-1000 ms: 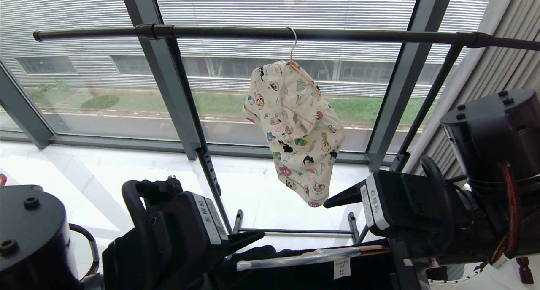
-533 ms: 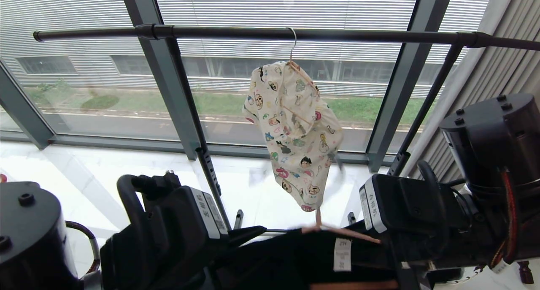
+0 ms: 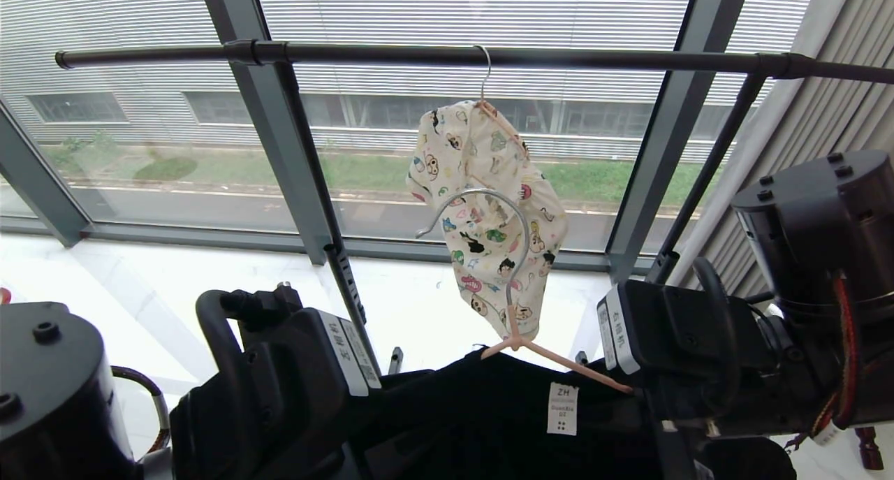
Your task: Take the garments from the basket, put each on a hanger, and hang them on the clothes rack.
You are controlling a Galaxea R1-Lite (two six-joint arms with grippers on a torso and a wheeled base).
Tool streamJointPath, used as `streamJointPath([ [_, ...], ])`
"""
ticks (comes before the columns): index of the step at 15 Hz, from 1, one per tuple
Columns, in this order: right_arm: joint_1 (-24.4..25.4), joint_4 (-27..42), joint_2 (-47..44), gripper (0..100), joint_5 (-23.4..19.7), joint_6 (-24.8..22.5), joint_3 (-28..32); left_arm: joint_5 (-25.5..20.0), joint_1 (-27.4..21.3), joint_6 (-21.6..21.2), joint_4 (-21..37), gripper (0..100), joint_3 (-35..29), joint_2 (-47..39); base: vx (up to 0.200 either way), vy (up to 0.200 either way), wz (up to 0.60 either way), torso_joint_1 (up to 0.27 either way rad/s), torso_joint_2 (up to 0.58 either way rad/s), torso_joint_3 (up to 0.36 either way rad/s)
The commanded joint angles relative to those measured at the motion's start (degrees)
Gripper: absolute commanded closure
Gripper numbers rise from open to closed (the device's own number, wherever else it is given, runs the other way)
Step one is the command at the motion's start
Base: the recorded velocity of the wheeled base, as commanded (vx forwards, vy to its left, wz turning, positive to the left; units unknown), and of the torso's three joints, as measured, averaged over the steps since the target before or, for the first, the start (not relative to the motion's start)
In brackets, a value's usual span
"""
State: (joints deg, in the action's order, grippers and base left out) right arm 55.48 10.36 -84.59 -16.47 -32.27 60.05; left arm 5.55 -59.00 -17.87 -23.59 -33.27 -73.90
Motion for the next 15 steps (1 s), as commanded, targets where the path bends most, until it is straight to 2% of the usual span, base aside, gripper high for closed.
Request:
streamJointPath([
  [1, -0.02, -0.69, 0.22, 100, -0.05, -0.08, -0.29, 0.08, 0.03, 0.03, 0.03, 0, 0.05, -0.19, 0.0, 0.0, 0.0, 0.0, 0.0, 0.0],
  [4, -0.11, -3.51, 0.39, 100, 0.65, -0.08, -0.9, 0.17, 0.29, 0.03, 0.03, 0, 0.13, -0.02, 0.0, 0.0, 0.0, 0.0, 0.0, 0.0],
  [7, -0.11, -3.51, 1.62, 100, 1.0, -0.08, -1.34, 1.57, 0.73, 0.03, 0.03, 0, 0.22, -0.02, 0.0, 0.0, 0.0, 0.0, 0.0, 0.0],
  [11, -0.9, -4.03, 3.47, 100, 1.0, 0.01, -3.36, 1.57, 3.72, 0.12, -0.23, 0, 1.8, 0.69, 0.0, 0.0, 0.0, 0.0, 0.0, 0.0],
  [15, -1.78, -8.6, 6.98, 100, 0.82, -0.43, -7.32, 1.48, 15.41, 0.21, -1.28, 0, 10.42, 5.61, 0.0, 0.0, 0.0, 0.0, 0.0, 0.0],
])
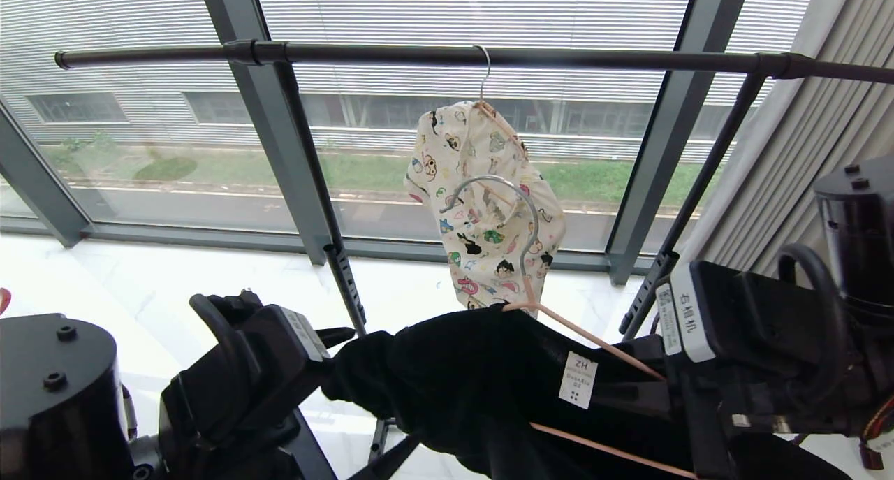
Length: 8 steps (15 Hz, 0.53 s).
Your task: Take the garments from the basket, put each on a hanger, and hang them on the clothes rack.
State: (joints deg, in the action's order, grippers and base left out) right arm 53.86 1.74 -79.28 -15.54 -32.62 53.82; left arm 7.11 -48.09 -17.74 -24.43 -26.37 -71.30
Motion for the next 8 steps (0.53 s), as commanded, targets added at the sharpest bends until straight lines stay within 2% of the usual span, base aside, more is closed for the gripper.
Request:
streamJointPath([
  [1, -0.16, -1.57, 2.81, 100, -0.1, -0.6, -2.23, -0.08, 8.54, 0.07, -1.23, 0, 5.01, 3.54, 0.0, 0.0, 0.0, 0.0, 0.0, 0.0],
  [3, -0.24, -3.24, 4.74, 100, -0.1, -2.45, -4.08, -0.6, 15.57, 1.3, -5.36, 0, 6.94, 3.63, 0.0, 0.0, 0.0, 0.0, 0.0, 0.0],
  [4, -0.16, -3.5, 5.71, 100, -0.1, -2.97, -4.6, -2.1, 17.07, 2.71, -6.86, 0, 7.74, 3.63, 0.0, 0.0, 0.0, 0.0, 0.0, 0.0],
  [6, -0.16, -4.03, 7.03, 100, -0.28, -4.03, -5.04, -5.26, 19.62, 2.8, -7.39, 0, 9.23, 3.8, 0.0, 0.0, 0.0, 0.0, 0.0, 0.0],
  [8, -0.16, -4.2, 8.17, 100, -0.37, -5.17, -5.57, -6.67, 19.7, 2.71, -7.74, 0, 9.76, 3.71, 0.0, 0.0, 0.0, 0.0, 0.0, 0.0],
])
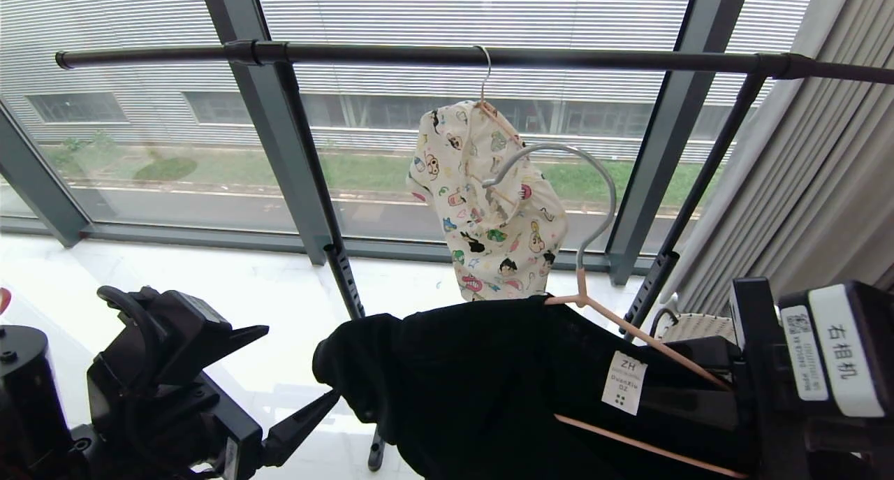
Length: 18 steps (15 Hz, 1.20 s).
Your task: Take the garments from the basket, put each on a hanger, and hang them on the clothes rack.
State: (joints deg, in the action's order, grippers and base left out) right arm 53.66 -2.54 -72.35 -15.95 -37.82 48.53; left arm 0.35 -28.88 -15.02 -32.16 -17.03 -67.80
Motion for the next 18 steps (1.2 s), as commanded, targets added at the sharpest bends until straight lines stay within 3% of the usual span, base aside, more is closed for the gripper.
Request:
streamJointPath([
  [1, 0.04, -0.19, 1.86, 100, -0.23, -0.86, -0.37, -0.27, 0.49, -0.1, -0.01, 0, 0.59, 0.04, 0.0, 0.0, 0.0, 0.0, 0.0, 0.0],
  [8, 0.57, -0.19, 2.48, 100, -4.88, -7.1, -0.72, -0.27, 0.49, -0.01, -0.01, 0, 0.59, -0.31, 0.0, 0.0, 0.0, 0.0, 0.0, 0.0],
  [9, 0.57, -0.19, 2.57, 100, -4.88, -7.1, -0.72, -0.27, 0.49, -0.01, -0.01, 100, 0.77, -0.14, 0.0, 0.0, 0.0, 0.0, 0.0, 0.0],
  [15, -1.02, -0.28, 3.01, 100, -4.45, -6.83, -0.63, -0.18, 1.11, -0.27, -0.01, 100, 1.12, -0.22, 0.0, 0.0, 0.0, 0.0, 0.0, 0.0],
  [18, -4.62, -0.19, 4.32, 100, -4.45, -6.75, -0.72, -0.09, 8.14, -0.27, 0.08, 100, 1.91, -0.31, 0.0, 0.0, 0.0, 0.0, 0.0, 0.0],
])
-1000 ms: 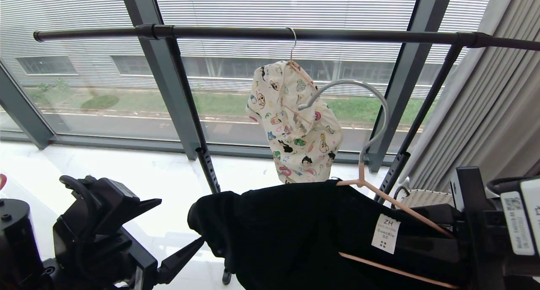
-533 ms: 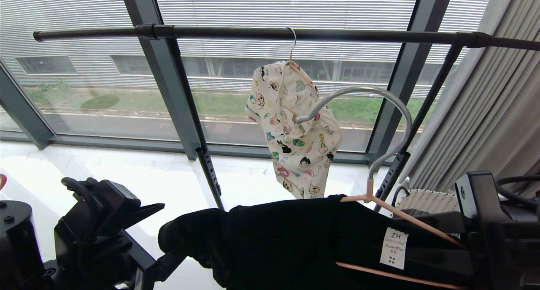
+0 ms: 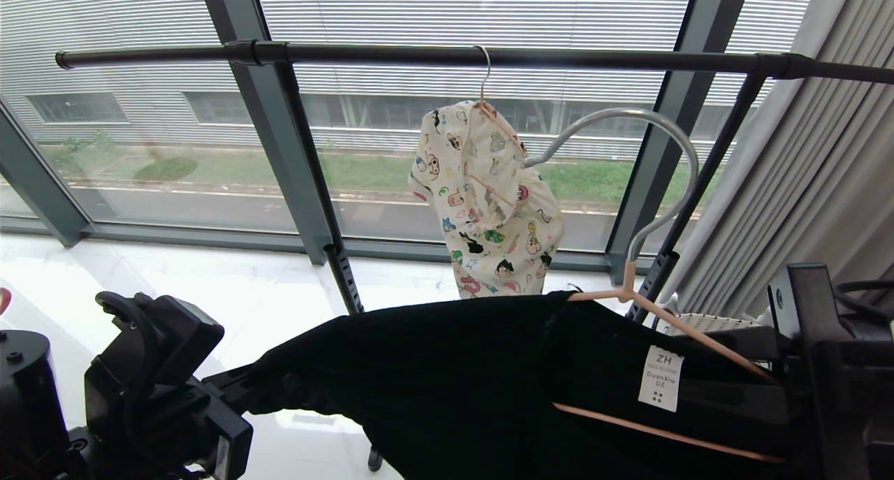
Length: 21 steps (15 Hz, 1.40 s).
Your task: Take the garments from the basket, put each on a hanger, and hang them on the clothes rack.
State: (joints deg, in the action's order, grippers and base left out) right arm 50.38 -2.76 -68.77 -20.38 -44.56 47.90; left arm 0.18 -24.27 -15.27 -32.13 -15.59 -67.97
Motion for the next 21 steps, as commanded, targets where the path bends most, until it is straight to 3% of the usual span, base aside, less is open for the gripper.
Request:
streamJointPath([
  [1, -1.43, 0.03, 0.83, 100, -0.01, 0.0, -0.08, 0.08, 3.79, -0.02, -0.03, 100, 0.47, -0.14, 0.0, 0.0, 0.0, 0.0, 0.0, 0.0],
  [2, -4.15, 0.03, 1.79, 100, -0.01, 0.0, -0.17, -0.09, 12.05, 0.16, -0.03, 100, 0.3, -0.14, 0.0, 0.0, 0.0, 0.0, 0.0, 0.0],
  [3, -5.12, 0.12, 2.06, 100, -0.1, 0.0, -0.17, -0.18, 14.34, 0.16, -0.03, 100, 0.3, -0.14, 0.0, 0.0, 0.0, 0.0, 0.0, 0.0],
  [6, -7.05, 0.03, 2.06, 100, -0.18, 0.17, -0.08, -0.18, 15.13, -0.02, 0.05, 100, 0.47, 0.39, 0.0, 0.0, 0.0, 0.0, 0.0, 0.0],
  [8, -7.23, 0.03, 2.06, 100, -0.1, 0.17, -0.08, -0.18, 13.2, -0.02, -0.03, 100, 0.21, 0.47, 0.0, 0.0, 0.0, 0.0, 0.0, 0.0],
  [9, -7.23, 0.03, 2.06, 100, -0.1, 0.17, -0.08, -0.18, 12.49, -0.02, -0.03, 0, -0.05, 0.47, 0.0, 0.0, 0.0, 0.0, 0.0, 0.0],
  [13, -9.16, 0.12, 1.97, 100, -0.01, 0.17, -0.17, -0.09, 11.44, -0.02, -0.03, 0, -0.4, 0.56, 0.0, 0.0, 0.0, 0.0, 0.0, 0.0],
  [15, -16.55, 0.03, 2.32, 100, -0.1, 1.05, -2.28, 0.43, 11.7, -0.11, -0.03, 0, -0.4, 0.47, 0.0, 0.0, 0.0, 0.0, 0.0, 0.0],
  [19, -30.17, -0.15, 4.69, 100, -0.1, 9.66, -7.73, 1.49, 11.79, 0.25, -0.03, 0, -1.02, 1.97, 0.0, 0.0, 0.0, 0.0, 0.0, 0.0],
  [20, -32.72, -0.06, 5.13, 100, -0.1, 10.1, -8.43, 1.49, 11.79, 0.25, -0.03, 0, -1.02, 1.97, 0.0, 0.0, 0.0, 0.0, 0.0, 0.0],
  [21, -38.43, -0.06, 5.66, 100, 0.34, 10.02, -10.63, 1.49, 11.79, 0.07, -0.03, 0, -0.93, 1.79, 0.0, 0.0, 0.0, 0.0, 0.0, 0.0],
])
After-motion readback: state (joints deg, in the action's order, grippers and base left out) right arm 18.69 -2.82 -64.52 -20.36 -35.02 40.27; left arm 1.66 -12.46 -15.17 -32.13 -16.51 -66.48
